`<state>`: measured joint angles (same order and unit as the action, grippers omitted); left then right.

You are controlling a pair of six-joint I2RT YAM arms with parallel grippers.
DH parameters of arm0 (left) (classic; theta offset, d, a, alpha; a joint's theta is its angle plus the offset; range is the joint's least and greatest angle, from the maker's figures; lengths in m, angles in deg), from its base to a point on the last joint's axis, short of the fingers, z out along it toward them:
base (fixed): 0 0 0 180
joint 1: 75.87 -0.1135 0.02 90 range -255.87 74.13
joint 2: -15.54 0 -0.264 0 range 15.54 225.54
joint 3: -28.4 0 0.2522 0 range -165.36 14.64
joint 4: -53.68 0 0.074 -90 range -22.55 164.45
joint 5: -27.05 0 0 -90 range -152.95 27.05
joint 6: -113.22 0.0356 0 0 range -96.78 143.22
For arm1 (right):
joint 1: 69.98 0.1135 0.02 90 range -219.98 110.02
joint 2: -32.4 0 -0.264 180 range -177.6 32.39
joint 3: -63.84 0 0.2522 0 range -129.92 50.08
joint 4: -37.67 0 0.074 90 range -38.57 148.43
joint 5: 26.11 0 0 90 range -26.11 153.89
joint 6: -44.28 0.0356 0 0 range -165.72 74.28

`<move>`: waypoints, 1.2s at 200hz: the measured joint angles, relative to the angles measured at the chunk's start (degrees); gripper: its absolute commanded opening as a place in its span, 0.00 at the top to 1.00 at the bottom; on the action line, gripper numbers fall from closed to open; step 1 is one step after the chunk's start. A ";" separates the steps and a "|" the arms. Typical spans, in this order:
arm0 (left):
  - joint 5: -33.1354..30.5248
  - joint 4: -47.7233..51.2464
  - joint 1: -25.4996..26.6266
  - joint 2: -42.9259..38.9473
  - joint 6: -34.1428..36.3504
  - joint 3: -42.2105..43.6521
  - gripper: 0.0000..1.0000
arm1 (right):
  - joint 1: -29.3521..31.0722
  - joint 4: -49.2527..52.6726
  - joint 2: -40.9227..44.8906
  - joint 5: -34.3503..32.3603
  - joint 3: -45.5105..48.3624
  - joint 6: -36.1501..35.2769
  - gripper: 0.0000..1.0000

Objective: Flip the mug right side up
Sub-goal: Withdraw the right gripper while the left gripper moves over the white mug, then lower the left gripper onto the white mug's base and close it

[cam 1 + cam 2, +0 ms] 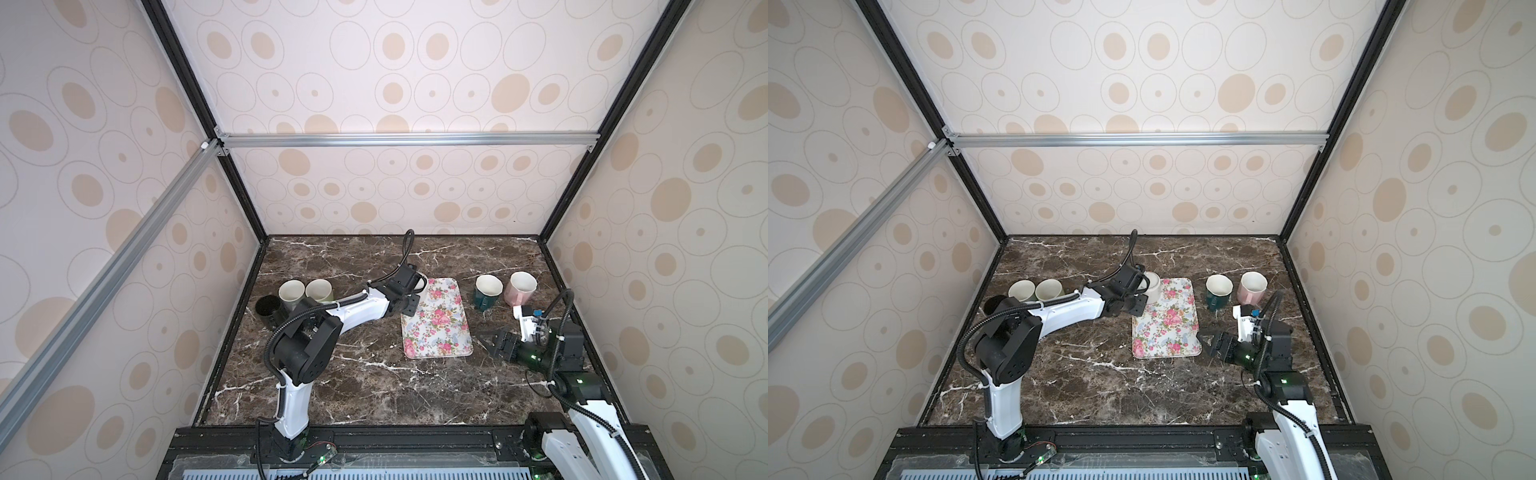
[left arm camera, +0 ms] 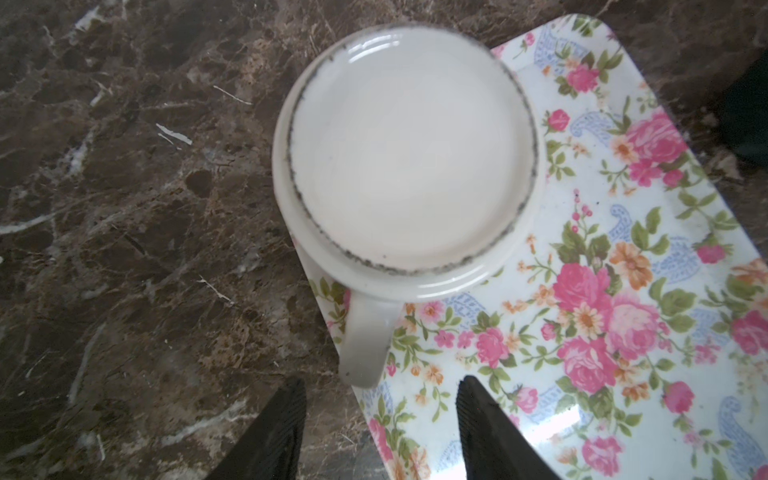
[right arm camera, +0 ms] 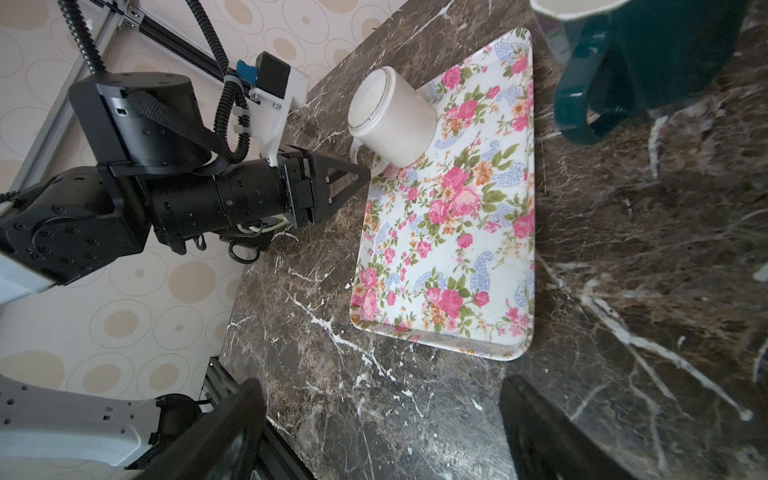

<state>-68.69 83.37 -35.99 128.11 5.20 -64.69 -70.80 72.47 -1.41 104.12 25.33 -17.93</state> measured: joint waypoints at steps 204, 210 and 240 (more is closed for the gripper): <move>-5.73 6.45 -0.02 8.00 1.18 -11.30 0.81 | 0.00 0.46 4.11 -0.57 5.53 1.27 0.09; -5.77 6.78 0.00 8.09 1.01 -11.58 0.82 | 0.00 0.44 4.11 -0.59 5.66 1.29 0.09; -6.47 8.50 -0.02 9.49 0.96 -14.19 0.90 | 0.00 0.37 4.09 -0.55 5.95 1.33 0.09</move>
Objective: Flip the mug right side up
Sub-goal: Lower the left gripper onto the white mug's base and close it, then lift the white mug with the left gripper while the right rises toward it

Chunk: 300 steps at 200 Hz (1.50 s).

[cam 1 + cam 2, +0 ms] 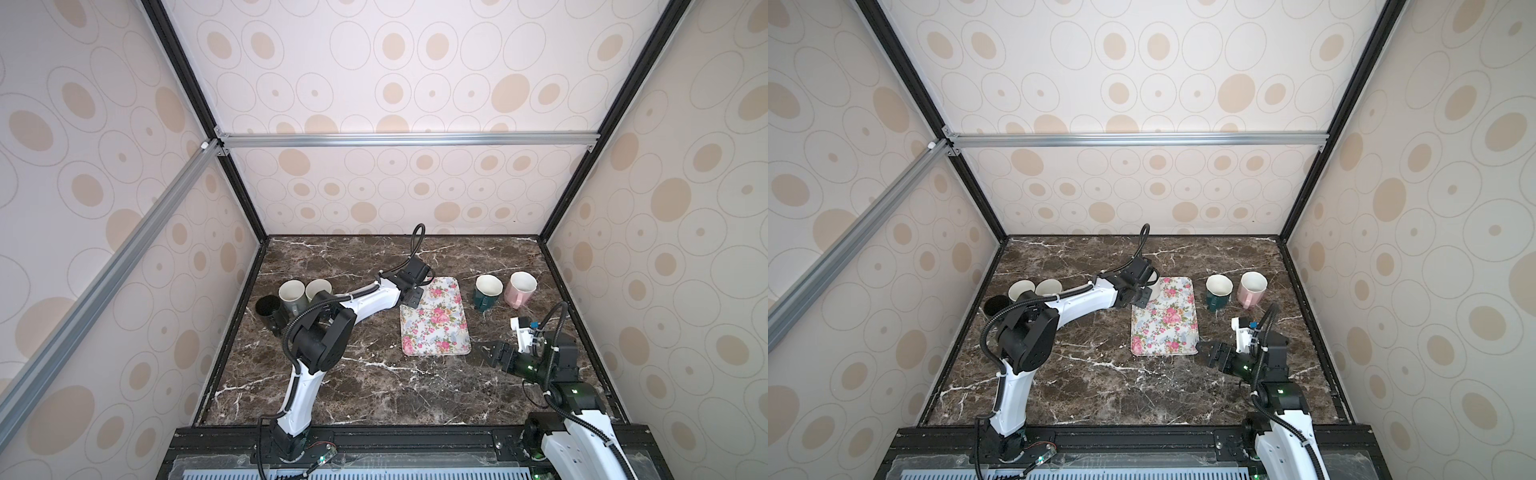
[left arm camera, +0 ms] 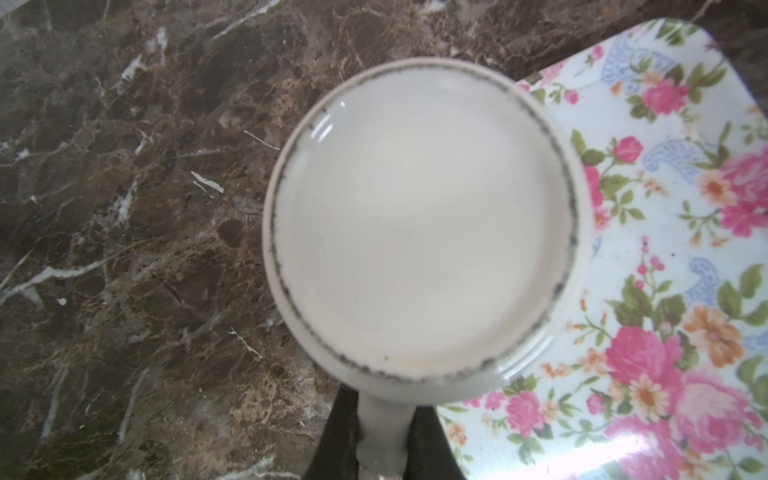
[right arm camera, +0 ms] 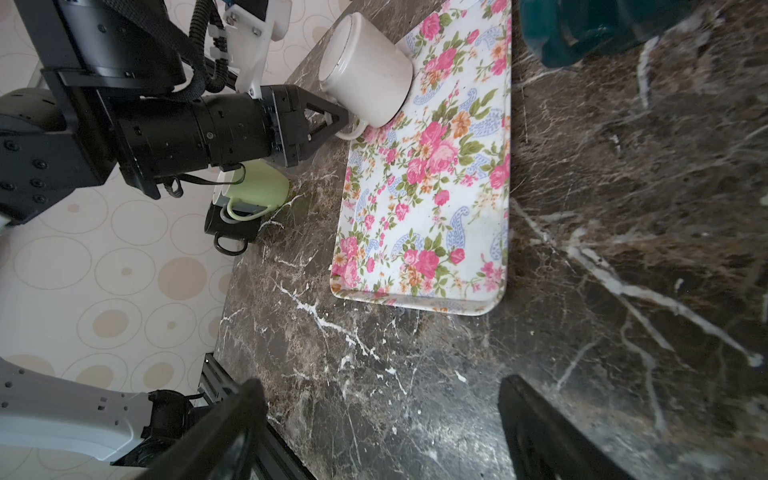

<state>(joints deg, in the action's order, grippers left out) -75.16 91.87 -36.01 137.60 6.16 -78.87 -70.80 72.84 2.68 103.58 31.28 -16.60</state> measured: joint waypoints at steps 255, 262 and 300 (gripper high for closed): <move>22.32 -15.54 0.17 -24.57 -12.94 31.69 1.00 | 0.00 -5.16 -0.13 -0.68 7.21 7.76 0.10; 22.64 -16.37 0.24 -25.94 -13.33 32.85 1.00 | 0.00 -5.18 0.26 -0.68 7.58 8.22 0.10; 23.91 -21.84 0.46 -34.03 -15.80 40.33 1.00 | 0.00 -5.68 1.07 -0.72 8.02 9.66 0.10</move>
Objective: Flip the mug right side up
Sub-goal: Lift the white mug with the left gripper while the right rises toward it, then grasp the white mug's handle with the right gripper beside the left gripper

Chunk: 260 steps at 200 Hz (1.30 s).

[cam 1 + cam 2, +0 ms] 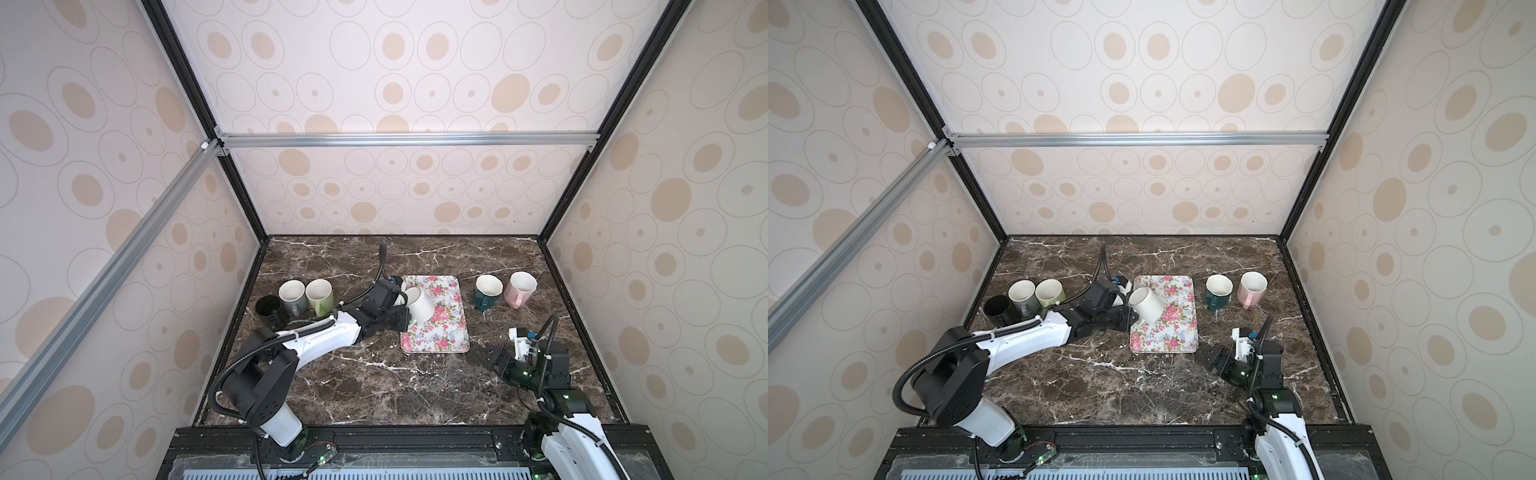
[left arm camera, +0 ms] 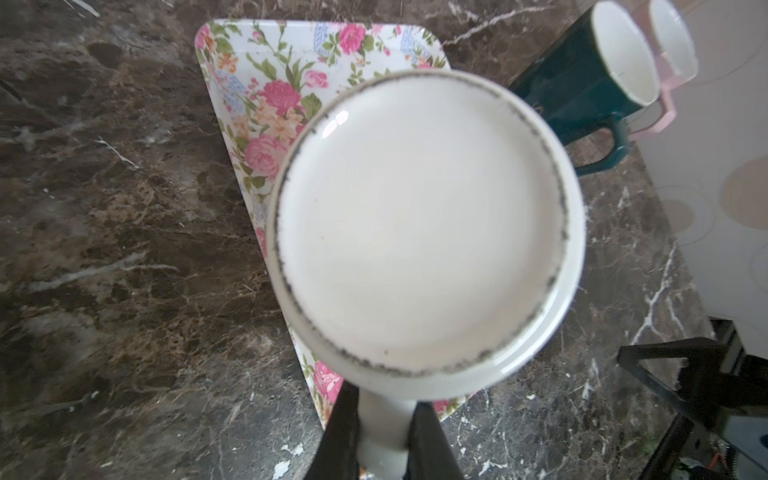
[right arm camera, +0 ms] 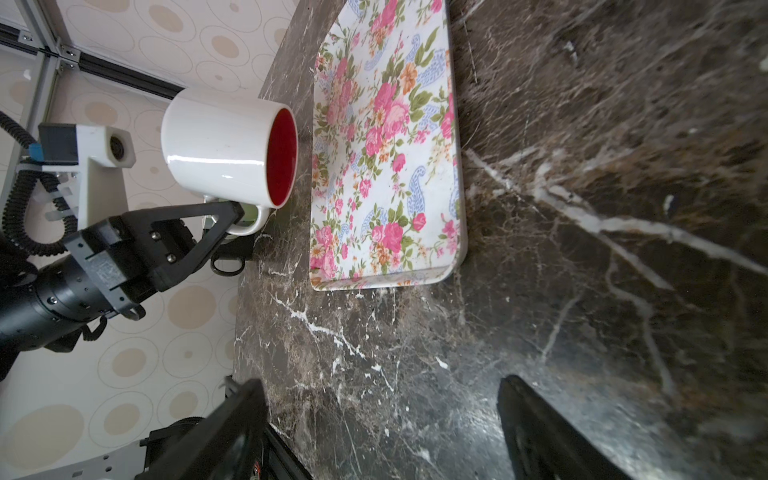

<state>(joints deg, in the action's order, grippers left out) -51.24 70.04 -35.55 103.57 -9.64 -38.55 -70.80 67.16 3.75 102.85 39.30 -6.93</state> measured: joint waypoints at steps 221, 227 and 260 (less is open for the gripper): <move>9.46 -21.64 0.81 -10.03 -15.23 16.24 1.00 | 23.82 -18.25 -17.35 -11.67 -4.04 11.17 0.13; 9.53 -21.90 0.90 -10.03 -15.45 16.24 1.00 | 24.63 -19.43 -18.36 -12.33 -4.13 11.52 0.13; 10.19 -23.39 1.68 -10.03 -16.55 16.24 1.00 | 26.82 -25.16 -20.35 -14.97 -4.33 13.99 0.16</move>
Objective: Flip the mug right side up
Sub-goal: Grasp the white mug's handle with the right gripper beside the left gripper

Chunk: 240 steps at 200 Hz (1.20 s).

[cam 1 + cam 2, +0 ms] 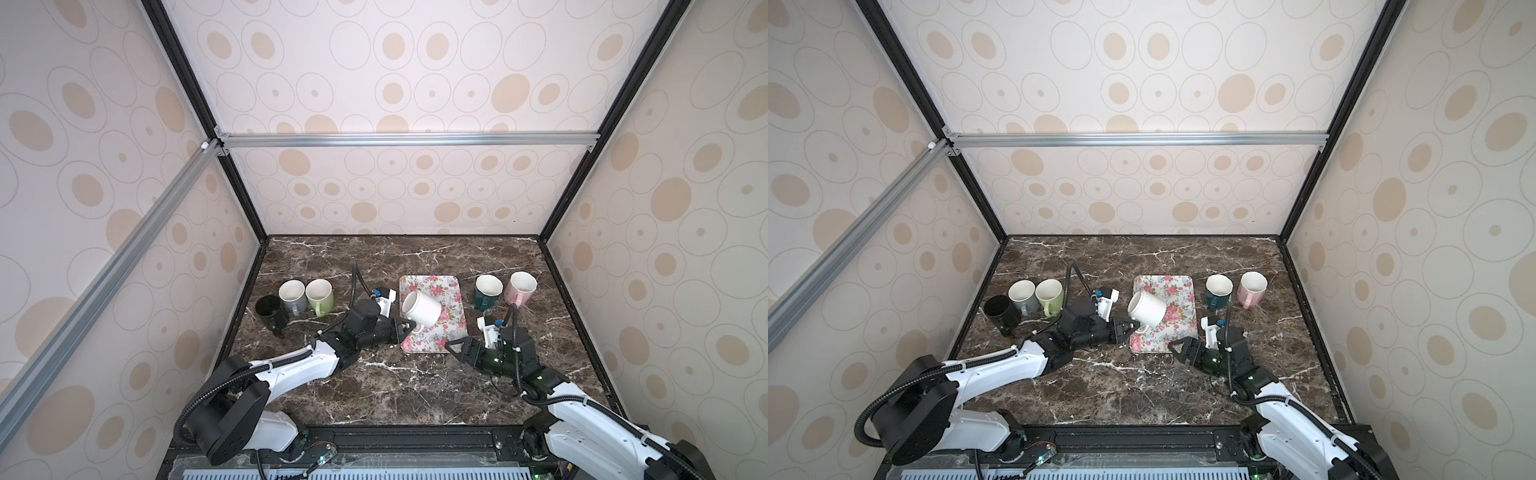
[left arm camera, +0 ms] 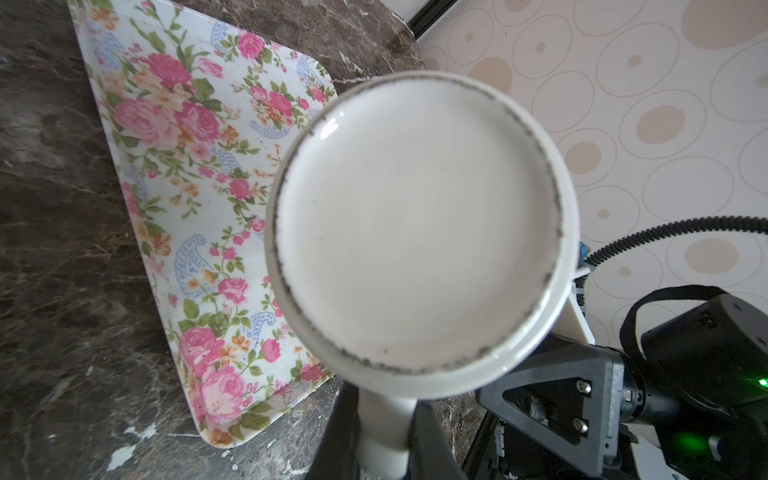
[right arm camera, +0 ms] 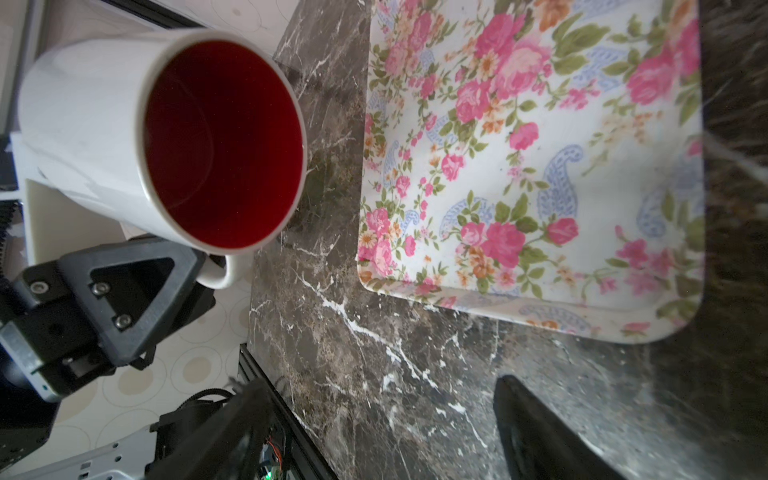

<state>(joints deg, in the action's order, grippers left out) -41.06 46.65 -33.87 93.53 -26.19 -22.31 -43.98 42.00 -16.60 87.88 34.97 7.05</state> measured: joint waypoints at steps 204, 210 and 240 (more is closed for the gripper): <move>5.68 -17.09 4.68 4.96 -12.59 0.87 1.00 | 4.59 -9.11 4.35 -3.28 -2.36 11.32 0.31; 5.68 -17.40 4.74 5.07 -12.76 0.79 1.00 | 4.72 -9.40 3.93 -3.15 -2.36 11.45 0.32; 5.60 -19.10 4.90 5.88 -13.51 -0.57 1.00 | 5.27 -9.92 3.04 -2.99 -2.43 11.76 0.33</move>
<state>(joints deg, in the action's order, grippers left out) -35.46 27.55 -28.97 99.41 -39.69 -22.87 -38.71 32.08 -13.56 84.89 32.54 18.81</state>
